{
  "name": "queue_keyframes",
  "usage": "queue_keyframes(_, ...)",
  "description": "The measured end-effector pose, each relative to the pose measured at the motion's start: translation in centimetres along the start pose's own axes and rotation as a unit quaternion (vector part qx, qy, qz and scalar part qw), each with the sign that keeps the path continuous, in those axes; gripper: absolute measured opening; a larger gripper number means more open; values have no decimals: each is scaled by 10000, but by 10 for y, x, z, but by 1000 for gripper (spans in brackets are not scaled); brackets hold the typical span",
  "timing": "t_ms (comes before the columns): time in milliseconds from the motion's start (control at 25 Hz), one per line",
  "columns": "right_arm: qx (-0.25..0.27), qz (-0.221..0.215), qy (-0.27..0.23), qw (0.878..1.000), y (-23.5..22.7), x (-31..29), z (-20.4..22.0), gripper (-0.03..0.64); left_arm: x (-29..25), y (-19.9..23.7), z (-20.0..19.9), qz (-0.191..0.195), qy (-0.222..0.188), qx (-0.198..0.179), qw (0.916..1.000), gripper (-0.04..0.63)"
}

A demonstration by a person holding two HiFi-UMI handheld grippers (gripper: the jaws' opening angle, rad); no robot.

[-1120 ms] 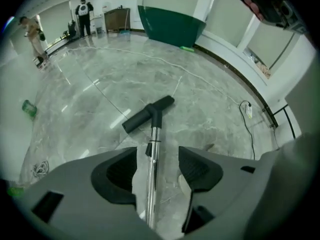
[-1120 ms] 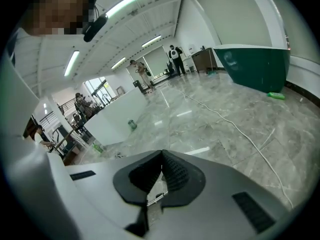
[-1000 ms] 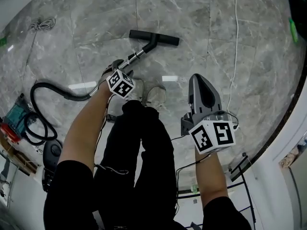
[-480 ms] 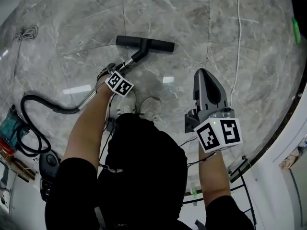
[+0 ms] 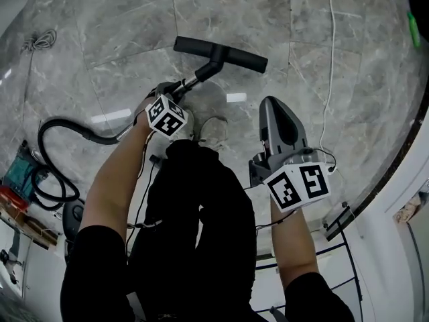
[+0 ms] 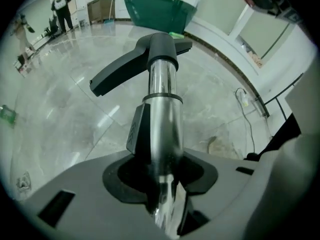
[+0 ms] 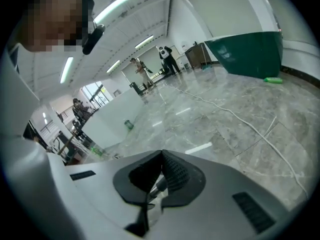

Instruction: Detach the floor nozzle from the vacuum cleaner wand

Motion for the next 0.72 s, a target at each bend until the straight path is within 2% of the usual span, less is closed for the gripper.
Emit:
queue_keyframes(80, -197, -259, -113, 9994, 22, 8, 1, 15, 40, -2, -16, 103, -382, 52, 9992, 166)
queue_keyframes(160, -449, -334, -244, 9981, 43, 16, 4, 24, 81, -2, -28, 200, -709, 90, 9972, 166)
queue_keyframes(240, -754, -398, -272, 9960, 58, 19, 6, 180, 119, 0, -40, 232, -1002, 169, 9946, 166)
queue_keyframes(320, -1031, -491, -255, 9931, 69, 22, 4, 274, 155, -1, -51, 249, -1267, 267, 9913, 166)
queue_keyframes(440, -1171, -700, -317, 9901, 82, 25, -5, 287, 198, -8, -61, 332, -1577, 370, 9862, 166)
queue_keyframes(600, -951, -873, -307, 9912, 100, 24, -17, 287, 240, -34, -64, 648, -1863, 390, 9796, 166)
queue_keyframes(720, -815, -598, -106, 9948, 109, 23, -23, 285, 258, -60, -64, 911, -1969, 356, 9755, 166)
Point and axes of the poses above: the fingertips, and each gripper's own axes: x backward along the fingers, y to its left, z out of its underside, the point moved 10 cm from there along x, backward along the fingers, and after that the axes turned 13 degrees about -z, right-handed, at the moved point
